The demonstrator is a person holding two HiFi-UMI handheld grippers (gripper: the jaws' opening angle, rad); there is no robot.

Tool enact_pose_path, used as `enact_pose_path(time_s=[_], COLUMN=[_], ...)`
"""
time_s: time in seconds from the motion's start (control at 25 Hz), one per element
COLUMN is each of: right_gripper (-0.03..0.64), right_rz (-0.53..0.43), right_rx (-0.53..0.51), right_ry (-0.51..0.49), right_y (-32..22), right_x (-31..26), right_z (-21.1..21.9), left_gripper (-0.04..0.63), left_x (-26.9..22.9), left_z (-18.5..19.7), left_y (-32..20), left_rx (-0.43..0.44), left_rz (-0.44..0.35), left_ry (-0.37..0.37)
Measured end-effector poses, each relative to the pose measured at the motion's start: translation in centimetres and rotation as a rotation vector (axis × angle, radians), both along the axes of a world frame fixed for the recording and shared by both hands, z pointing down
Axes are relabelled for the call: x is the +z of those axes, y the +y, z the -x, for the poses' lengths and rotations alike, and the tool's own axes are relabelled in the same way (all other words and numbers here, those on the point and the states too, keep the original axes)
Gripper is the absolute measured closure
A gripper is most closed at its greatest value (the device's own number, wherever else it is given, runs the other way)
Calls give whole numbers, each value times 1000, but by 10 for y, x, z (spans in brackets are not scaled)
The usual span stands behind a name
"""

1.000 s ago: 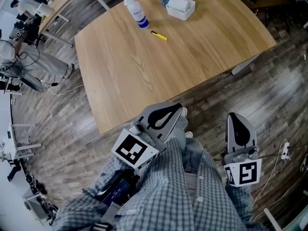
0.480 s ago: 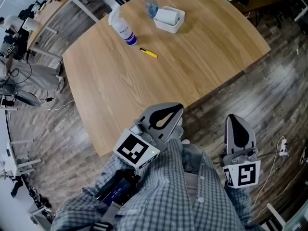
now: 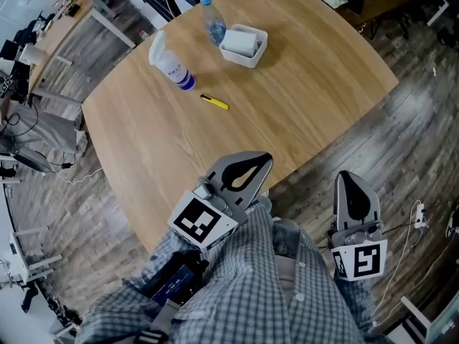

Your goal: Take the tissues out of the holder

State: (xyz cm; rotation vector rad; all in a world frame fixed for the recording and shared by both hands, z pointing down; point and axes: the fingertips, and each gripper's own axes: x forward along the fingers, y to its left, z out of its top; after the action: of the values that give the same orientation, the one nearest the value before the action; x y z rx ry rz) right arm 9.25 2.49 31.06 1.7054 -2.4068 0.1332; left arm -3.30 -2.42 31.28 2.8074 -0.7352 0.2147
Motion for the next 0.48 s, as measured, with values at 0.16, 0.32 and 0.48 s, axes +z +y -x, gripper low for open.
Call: enact_pose_path(time_s=[0.16, 0.32, 0.48], right_gripper=[606, 606, 606], right_rz=[-1, 2, 21], right_rx=[21, 31, 29], right_ry=[3, 17, 29], right_y=[-16, -30, -35], right_x=[0, 1, 2], right_z=[3, 10, 14], left_gripper=[591, 591, 591], left_x=[4, 9, 11], left_z=[6, 11, 12], left_y=[-17, -33, -40], left_rx=[8, 14, 21], left_rz=[-1, 12, 19], left_ry=[10, 20, 20])
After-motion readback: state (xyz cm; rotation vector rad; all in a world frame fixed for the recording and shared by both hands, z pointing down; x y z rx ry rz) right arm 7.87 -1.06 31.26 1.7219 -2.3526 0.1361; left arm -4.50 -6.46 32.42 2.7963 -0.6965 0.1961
